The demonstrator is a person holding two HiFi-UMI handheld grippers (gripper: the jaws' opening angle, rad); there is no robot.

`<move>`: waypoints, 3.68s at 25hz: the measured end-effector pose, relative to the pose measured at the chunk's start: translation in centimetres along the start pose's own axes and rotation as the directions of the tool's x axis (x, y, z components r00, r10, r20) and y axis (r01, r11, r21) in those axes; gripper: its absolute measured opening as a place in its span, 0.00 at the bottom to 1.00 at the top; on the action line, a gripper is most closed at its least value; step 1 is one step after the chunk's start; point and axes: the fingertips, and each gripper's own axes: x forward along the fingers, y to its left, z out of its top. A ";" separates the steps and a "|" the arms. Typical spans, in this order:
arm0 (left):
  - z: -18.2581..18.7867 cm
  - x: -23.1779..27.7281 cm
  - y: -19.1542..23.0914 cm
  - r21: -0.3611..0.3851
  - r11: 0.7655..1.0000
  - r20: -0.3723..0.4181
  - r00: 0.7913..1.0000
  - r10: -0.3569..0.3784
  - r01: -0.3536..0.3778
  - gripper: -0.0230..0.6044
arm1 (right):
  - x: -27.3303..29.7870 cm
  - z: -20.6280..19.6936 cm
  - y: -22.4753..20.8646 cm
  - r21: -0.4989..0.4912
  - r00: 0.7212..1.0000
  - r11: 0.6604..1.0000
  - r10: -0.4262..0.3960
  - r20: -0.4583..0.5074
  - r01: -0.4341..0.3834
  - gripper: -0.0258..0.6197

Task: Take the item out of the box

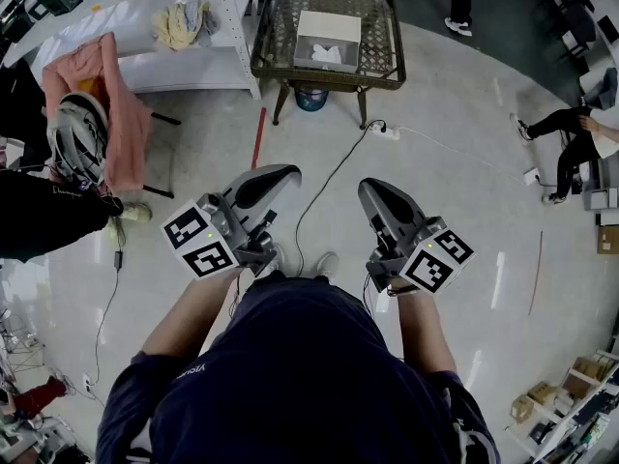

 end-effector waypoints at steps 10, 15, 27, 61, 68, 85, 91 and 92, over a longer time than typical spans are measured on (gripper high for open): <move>-1.0 0.8 -0.4 0.000 1.000 -0.002 1.000 0.018 -0.018 0.05 | -0.6 -0.1 -0.5 0.001 0.999 1.000 0.027 -0.023 -0.027 0.08; -2.5 2.7 -2.0 0.016 0.999 0.000 0.999 0.039 -0.039 0.05 | -3.1 0.3 -1.7 0.001 0.998 0.999 0.047 -0.028 -0.047 0.08; -5.2 6.0 -4.0 0.058 0.995 -0.008 0.997 0.077 -0.076 0.05 | -6.6 1.2 -4.6 0.008 0.997 0.998 0.064 -0.030 -0.064 0.08; 9.3 16.6 33.1 0.017 0.998 -0.207 0.977 -0.056 0.060 0.05 | 27.7 9.8 -21.7 0.084 0.983 0.983 -0.155 -0.096 0.163 0.08; 9.6 19.6 39.0 0.030 0.998 -0.258 0.965 -0.048 0.058 0.05 | 31.2 11.0 -25.8 0.112 0.974 0.972 -0.190 -0.124 0.204 0.08; 2.6 28.1 49.7 0.150 0.989 -0.391 0.918 0.068 -0.009 0.05 | 33.5 10.8 -37.3 0.213 0.972 0.968 -0.083 -0.218 0.130 0.08; -1.3 30.2 53.0 0.216 0.976 -0.492 0.866 0.088 0.023 0.05 | 33.8 10.4 -40.2 0.228 0.965 0.965 -0.065 -0.255 0.126 0.08; -2.0 30.6 53.6 0.228 0.973 -0.510 0.855 0.088 0.035 0.06 | 34.0 10.3 -40.7 0.233 0.964 0.964 -0.063 -0.259 0.126 0.08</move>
